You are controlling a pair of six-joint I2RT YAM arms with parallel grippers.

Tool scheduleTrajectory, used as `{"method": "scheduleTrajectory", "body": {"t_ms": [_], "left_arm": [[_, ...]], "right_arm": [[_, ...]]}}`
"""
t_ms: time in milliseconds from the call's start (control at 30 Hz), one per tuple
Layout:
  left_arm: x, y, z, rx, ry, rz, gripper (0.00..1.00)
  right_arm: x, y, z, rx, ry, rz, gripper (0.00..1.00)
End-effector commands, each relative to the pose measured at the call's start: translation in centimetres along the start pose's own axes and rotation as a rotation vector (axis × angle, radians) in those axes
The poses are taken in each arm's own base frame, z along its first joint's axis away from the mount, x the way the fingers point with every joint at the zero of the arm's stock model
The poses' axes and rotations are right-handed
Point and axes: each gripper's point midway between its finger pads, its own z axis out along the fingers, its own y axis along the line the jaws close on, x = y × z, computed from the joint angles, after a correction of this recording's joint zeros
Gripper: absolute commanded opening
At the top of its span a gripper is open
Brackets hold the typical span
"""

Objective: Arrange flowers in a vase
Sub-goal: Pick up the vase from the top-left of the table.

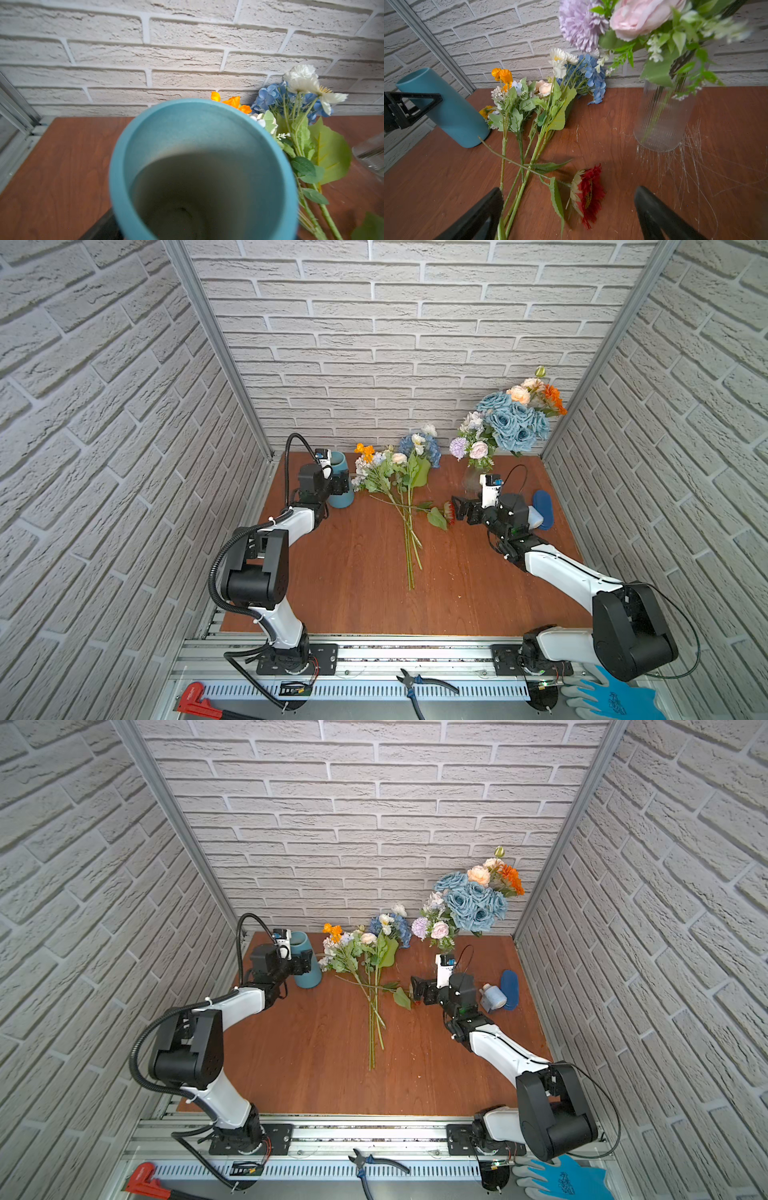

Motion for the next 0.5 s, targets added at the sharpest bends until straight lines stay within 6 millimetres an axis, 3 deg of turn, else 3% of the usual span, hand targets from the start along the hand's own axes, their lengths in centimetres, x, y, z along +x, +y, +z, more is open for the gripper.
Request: {"method": "scheduleTrajectory", "body": {"t_ms": [0,200,467], "left_arm": [[-2.3,-0.7,0.2,0.038,-0.102,-0.010,0.76],[-2.4,-1.3,-0.8,0.033,-0.126,0.013,0.67],[-1.6,-2.4,-4.6,-0.012,-0.106,0.058,0.64]], "right_arm": [[-0.9,0.9,-0.4,-0.023,-0.005,0.001,1.00],[-1.1,1.3,-0.3,-0.040,-0.007,0.000,1.00],[-1.1,1.8,-0.3,-0.059,-0.010,0.017,1.00]]}}
